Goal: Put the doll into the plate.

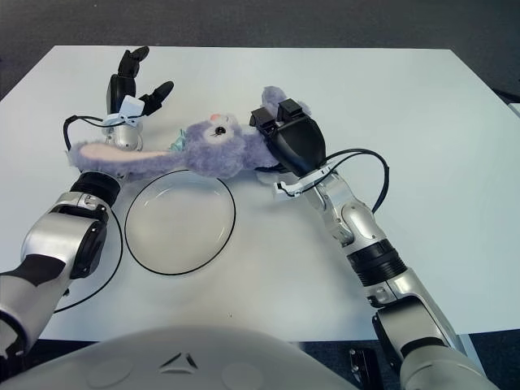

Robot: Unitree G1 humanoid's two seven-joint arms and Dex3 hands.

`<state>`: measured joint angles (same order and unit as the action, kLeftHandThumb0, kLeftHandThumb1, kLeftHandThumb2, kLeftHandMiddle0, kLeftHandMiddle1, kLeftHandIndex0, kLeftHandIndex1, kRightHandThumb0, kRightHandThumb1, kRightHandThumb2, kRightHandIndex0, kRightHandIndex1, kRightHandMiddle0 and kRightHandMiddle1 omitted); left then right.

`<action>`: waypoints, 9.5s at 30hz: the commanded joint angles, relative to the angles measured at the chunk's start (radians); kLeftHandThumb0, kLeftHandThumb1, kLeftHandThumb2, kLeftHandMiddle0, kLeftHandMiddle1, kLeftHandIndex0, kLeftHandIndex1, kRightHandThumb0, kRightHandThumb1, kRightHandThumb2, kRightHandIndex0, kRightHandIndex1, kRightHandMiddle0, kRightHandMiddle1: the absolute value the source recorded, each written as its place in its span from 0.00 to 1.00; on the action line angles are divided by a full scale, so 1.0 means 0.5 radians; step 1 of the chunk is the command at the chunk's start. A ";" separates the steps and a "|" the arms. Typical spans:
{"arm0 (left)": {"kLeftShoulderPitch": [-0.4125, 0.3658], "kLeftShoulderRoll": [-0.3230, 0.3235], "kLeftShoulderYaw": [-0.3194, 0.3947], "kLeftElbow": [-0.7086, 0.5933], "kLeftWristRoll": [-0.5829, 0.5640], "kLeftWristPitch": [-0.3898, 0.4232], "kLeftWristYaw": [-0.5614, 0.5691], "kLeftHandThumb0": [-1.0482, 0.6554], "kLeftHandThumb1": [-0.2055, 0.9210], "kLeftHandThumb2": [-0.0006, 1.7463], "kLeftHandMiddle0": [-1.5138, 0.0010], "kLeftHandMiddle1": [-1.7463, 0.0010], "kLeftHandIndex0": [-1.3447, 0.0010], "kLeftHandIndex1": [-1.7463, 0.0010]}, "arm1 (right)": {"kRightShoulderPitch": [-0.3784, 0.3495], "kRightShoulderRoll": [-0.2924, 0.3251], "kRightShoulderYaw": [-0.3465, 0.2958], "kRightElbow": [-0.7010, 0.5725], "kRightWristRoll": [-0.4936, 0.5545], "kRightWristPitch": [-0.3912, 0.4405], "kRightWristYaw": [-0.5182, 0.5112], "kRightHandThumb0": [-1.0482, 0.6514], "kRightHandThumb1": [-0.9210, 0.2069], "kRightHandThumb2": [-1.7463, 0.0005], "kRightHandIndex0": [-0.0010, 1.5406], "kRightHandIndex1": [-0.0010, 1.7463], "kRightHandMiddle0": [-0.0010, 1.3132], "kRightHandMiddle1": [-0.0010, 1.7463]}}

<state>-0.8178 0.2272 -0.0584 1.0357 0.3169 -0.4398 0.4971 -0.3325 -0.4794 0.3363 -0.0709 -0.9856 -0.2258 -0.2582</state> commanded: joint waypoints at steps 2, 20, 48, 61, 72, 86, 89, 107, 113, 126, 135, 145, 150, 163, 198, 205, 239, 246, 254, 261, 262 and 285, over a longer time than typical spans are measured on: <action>-0.046 0.010 0.016 0.034 -0.016 -0.007 0.004 0.38 1.00 0.12 0.64 1.00 0.69 0.77 | -0.051 0.019 -0.041 -0.062 0.037 -0.039 -0.015 0.38 0.34 0.42 0.49 1.00 0.33 1.00; 0.029 0.217 0.086 0.099 -0.055 -0.042 -0.030 0.38 1.00 0.12 0.64 1.00 0.68 0.77 | -0.131 0.237 0.033 -0.158 -0.037 -0.056 0.015 0.38 0.35 0.41 0.50 1.00 0.34 1.00; 0.194 0.551 0.254 0.224 -0.168 -0.409 -0.044 0.41 1.00 0.12 0.55 0.98 0.72 0.60 | -0.329 0.262 0.085 0.093 0.036 -0.435 -0.071 0.38 0.35 0.43 0.52 1.00 0.37 0.97; 0.247 0.637 0.268 0.243 -0.160 -0.430 -0.037 0.41 1.00 0.14 0.52 0.97 0.72 0.59 | -0.386 0.257 0.093 0.169 0.079 -0.587 -0.068 0.39 0.27 0.56 0.52 1.00 0.42 0.87; 0.268 0.642 0.271 0.225 -0.142 -0.406 0.024 0.39 1.00 0.16 0.52 0.97 0.72 0.59 | -0.490 0.239 0.127 0.306 0.082 -0.805 -0.115 0.39 0.26 0.59 0.51 1.00 0.43 0.86; 0.370 0.652 0.292 0.121 -0.141 -0.423 0.083 0.38 1.00 0.17 0.51 0.98 0.72 0.59 | -0.543 0.181 0.157 0.473 0.509 -1.076 0.216 0.40 0.15 0.71 0.39 1.00 0.42 0.83; 0.389 0.649 0.300 0.088 -0.141 -0.403 0.102 0.38 1.00 0.17 0.52 0.98 0.72 0.59 | -0.566 0.162 0.150 0.490 0.526 -1.123 0.276 0.40 0.11 0.75 0.36 1.00 0.41 0.82; 0.438 0.619 0.331 -0.034 -0.141 -0.276 0.177 0.36 1.00 0.17 0.54 1.00 0.71 0.64 | -0.530 0.097 0.116 0.377 0.322 -1.227 0.264 0.53 0.19 0.63 0.34 0.90 0.30 0.91; 0.443 0.605 0.336 -0.071 -0.140 -0.227 0.184 0.36 1.00 0.16 0.54 1.00 0.70 0.65 | -0.480 0.053 0.096 0.251 0.261 -1.197 0.292 0.61 0.27 0.55 0.37 0.82 0.27 0.93; 0.450 0.593 0.333 -0.104 -0.127 -0.184 0.193 0.35 1.00 0.17 0.54 1.00 0.69 0.66 | -0.355 0.016 0.075 -0.030 0.251 -0.989 0.552 0.61 0.12 0.73 0.36 0.73 0.28 0.90; 0.449 0.583 0.333 -0.110 -0.123 -0.173 0.197 0.35 1.00 0.17 0.54 1.00 0.69 0.67 | -0.359 0.013 0.092 -0.075 0.234 -0.936 0.634 0.61 0.01 0.84 0.30 0.75 0.32 0.85; 0.446 0.573 0.335 -0.115 -0.127 -0.165 0.198 0.35 1.00 0.17 0.54 1.00 0.68 0.67 | -0.346 -0.053 0.103 -0.247 0.251 -0.813 0.995 0.46 0.05 0.95 0.21 0.14 0.30 0.38; 0.443 0.570 0.334 -0.115 -0.128 -0.163 0.197 0.35 1.00 0.17 0.53 1.00 0.68 0.68 | -0.335 -0.048 0.098 -0.288 0.272 -0.772 1.075 0.46 0.04 0.99 0.16 0.02 0.31 0.12; 0.437 0.561 0.328 -0.118 -0.119 -0.155 0.207 0.35 1.00 0.17 0.53 1.00 0.67 0.68 | -0.319 -0.049 0.083 -0.302 0.287 -0.759 1.092 0.48 0.02 0.99 0.12 0.00 0.35 0.05; 0.420 0.517 0.302 -0.130 -0.060 -0.141 0.264 0.35 1.00 0.17 0.53 1.00 0.67 0.69 | -0.345 -0.375 -0.124 -0.194 0.843 -1.002 1.326 0.48 0.00 0.99 0.00 0.00 0.15 0.00; 0.412 0.512 0.299 -0.127 -0.057 -0.144 0.268 0.34 1.00 0.17 0.53 1.00 0.66 0.69 | -0.337 -0.391 -0.175 -0.223 0.836 -0.952 1.362 0.48 0.00 0.99 0.00 0.00 0.13 0.00; 0.393 0.480 0.260 -0.153 -0.024 -0.155 0.308 0.35 1.00 0.15 0.52 1.00 0.66 0.69 | -0.391 -0.447 -0.347 -0.171 1.061 -0.805 1.478 0.53 0.00 0.95 0.00 0.00 0.10 0.00; 0.382 0.463 0.247 -0.149 -0.014 -0.159 0.317 0.35 1.00 0.15 0.52 1.00 0.66 0.69 | -0.412 -0.511 -0.530 0.025 1.107 -0.869 1.344 0.46 0.00 0.95 0.00 0.00 0.09 0.00; 0.374 0.460 0.242 -0.141 -0.012 -0.161 0.319 0.35 1.00 0.15 0.51 1.00 0.65 0.69 | -0.503 -0.506 -0.563 0.179 1.058 -0.931 1.208 0.43 0.00 0.95 0.00 0.00 0.09 0.00; 0.346 0.445 0.225 -0.125 -0.011 -0.178 0.298 0.35 1.00 0.15 0.51 1.00 0.65 0.69 | -0.665 -0.521 -0.613 0.478 0.935 -0.860 1.015 0.43 0.00 0.94 0.02 0.01 0.09 0.01; 0.345 0.445 0.224 -0.123 -0.011 -0.180 0.297 0.35 1.00 0.15 0.51 1.00 0.65 0.69 | -0.673 -0.520 -0.608 0.501 0.931 -0.864 1.000 0.43 0.00 0.94 0.02 0.01 0.10 0.01; 0.212 0.351 0.141 -0.086 -0.007 -0.253 0.225 0.37 1.00 0.14 0.49 0.99 0.65 0.68 | -0.628 -0.305 -0.628 0.783 1.041 -0.732 0.654 0.43 0.00 0.93 0.11 0.02 0.16 0.02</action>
<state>-0.6837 0.4257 0.0204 0.9851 0.3174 -0.5598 0.6298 -0.6645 -0.6679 0.0371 0.2999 -0.5124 -0.5920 0.1035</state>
